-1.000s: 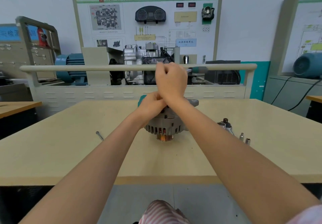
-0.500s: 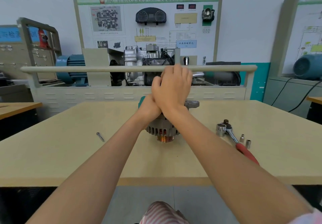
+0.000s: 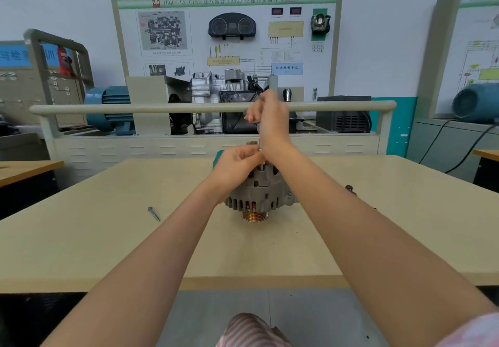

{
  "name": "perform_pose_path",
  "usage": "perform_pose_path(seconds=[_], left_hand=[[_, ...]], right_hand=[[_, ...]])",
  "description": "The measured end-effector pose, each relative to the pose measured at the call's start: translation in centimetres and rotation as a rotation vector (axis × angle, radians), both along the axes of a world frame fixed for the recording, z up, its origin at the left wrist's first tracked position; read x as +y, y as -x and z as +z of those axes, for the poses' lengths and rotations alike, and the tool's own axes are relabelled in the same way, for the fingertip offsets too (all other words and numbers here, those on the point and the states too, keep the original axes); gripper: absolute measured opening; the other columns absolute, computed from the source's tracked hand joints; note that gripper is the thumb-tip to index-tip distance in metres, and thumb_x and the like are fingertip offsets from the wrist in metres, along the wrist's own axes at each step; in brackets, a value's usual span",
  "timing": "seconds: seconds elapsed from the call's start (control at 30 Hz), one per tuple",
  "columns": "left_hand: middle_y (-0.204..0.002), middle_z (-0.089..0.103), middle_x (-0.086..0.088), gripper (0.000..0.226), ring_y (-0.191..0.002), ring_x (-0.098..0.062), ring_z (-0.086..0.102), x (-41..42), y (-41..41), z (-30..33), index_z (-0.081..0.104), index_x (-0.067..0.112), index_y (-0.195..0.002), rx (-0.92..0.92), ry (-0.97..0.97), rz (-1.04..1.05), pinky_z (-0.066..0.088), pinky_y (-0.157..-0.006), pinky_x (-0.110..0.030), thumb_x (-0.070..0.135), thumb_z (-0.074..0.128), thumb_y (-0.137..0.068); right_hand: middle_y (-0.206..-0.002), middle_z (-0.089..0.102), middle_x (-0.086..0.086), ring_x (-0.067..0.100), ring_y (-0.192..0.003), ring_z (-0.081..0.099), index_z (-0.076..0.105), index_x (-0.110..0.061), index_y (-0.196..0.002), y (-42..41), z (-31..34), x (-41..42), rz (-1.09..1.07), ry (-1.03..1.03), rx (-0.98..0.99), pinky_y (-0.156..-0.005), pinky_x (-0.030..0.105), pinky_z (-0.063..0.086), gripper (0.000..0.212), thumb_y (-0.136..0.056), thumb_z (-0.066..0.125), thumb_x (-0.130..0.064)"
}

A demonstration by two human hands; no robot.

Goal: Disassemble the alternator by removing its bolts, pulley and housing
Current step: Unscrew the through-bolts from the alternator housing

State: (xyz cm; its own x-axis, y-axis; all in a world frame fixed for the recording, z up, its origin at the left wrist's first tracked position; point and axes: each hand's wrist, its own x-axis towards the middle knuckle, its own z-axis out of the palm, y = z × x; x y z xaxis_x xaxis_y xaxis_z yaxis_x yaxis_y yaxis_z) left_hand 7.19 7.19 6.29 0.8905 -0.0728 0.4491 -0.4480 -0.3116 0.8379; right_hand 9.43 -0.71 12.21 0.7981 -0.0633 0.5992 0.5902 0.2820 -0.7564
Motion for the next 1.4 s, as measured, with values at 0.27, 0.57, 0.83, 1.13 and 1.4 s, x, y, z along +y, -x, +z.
perform_pose_path(seconds=[0.27,0.57,0.83,1.13,1.4], left_hand=[[-0.083,0.058,0.004,0.023,-0.075,-0.005,0.051,-0.9,0.2,-0.1,0.048,0.027,-0.082,-0.086,0.038,0.142,0.044,-0.059,-0.007,0.008,0.052,-0.095],[-0.087,0.057,-0.011,0.022,-0.078,-0.013,0.052,-1.3,0.1,-0.4,0.049,0.017,-0.08,0.004,0.098,0.198,0.046,-0.064,-0.019,0.002,0.048,-0.096],[-0.083,0.058,-0.009,0.015,-0.071,-0.009,0.051,-1.4,0.1,-0.6,0.054,0.012,-0.084,-0.03,0.125,0.183,0.042,-0.055,-0.014,0.002,0.05,-0.095],[-0.089,0.071,0.004,0.014,-0.088,-0.011,0.064,-1.4,0.1,-0.6,0.068,0.022,-0.097,-0.034,0.07,0.127,0.047,-0.071,-0.023,0.022,0.054,-0.093],[-0.074,0.073,0.013,0.017,-0.068,0.003,0.066,-0.7,0.5,-0.3,0.071,0.026,-0.087,-0.013,0.105,-0.004,0.045,-0.056,-0.008,0.023,0.056,-0.094]], right_hand=[[-0.1,0.054,0.009,0.027,-0.096,0.044,0.061,-0.007,-0.093,0.7,-3.2,1.3,-1.157,0.934,-0.322,-0.095,0.037,0.028,0.034,-0.081,0.038,-0.029],[-0.118,0.053,0.016,0.031,-0.117,0.045,0.052,0.001,-0.116,0.8,-3.9,0.8,-1.09,0.846,-0.39,-0.116,0.042,0.013,0.044,-0.079,0.046,-0.022],[-0.106,0.054,0.011,0.028,-0.111,0.045,0.053,-0.003,-0.105,0.9,-3.7,0.6,-1.106,0.805,-0.357,-0.118,0.04,0.001,0.036,-0.079,0.046,-0.028],[-0.049,0.031,-0.002,0.012,-0.052,0.028,0.032,-0.014,-0.05,-0.1,-0.6,0.1,-0.306,0.303,-0.13,-0.057,0.03,0.029,0.041,-0.09,0.042,-0.017],[-0.036,0.028,-0.005,0.011,-0.039,0.037,0.028,-0.018,-0.046,-1.2,0.9,-0.3,0.152,-0.005,0.056,-0.067,0.027,0.043,0.047,-0.092,0.035,-0.012]])
